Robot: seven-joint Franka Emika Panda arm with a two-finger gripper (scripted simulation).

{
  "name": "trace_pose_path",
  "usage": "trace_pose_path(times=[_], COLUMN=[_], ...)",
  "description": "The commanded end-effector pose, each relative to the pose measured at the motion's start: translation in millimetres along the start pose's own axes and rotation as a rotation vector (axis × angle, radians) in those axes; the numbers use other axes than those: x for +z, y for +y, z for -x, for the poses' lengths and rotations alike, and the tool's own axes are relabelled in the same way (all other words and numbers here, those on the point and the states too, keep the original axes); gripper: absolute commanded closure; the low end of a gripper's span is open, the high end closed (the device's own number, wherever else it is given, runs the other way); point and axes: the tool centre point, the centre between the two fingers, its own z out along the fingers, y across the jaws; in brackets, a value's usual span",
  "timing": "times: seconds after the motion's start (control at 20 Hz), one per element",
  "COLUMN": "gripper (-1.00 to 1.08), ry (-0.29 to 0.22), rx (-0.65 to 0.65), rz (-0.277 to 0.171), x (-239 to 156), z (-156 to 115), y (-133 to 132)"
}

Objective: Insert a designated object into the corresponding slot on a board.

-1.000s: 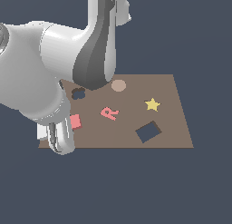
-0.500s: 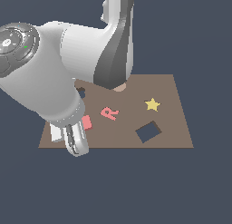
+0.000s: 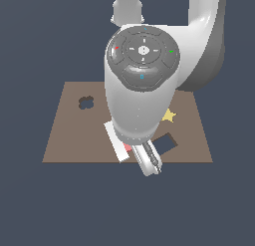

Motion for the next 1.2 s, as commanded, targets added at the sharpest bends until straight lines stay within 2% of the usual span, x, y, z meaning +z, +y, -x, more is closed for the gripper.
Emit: trace_pose_path(times=[0.0,0.2,0.4,1.0,1.05,1.15], gripper=[1.08,1.08,1.08,1.08,-0.92,-0.92], ry=[0.001,0.001,0.001,0.000,0.000,0.000], rx=[-0.020,-0.043,-0.056,-0.059,-0.059,-0.059], rz=[0.000,0.000,0.000,0.000,0.000,0.000], x=[-1.7,-3.1,-3.8,6.2,6.2,6.2], z=[29.3,63.0,80.8,83.2,83.2,83.2], y=[-15.2,-32.4,-41.7,-43.9,-43.9,-43.9])
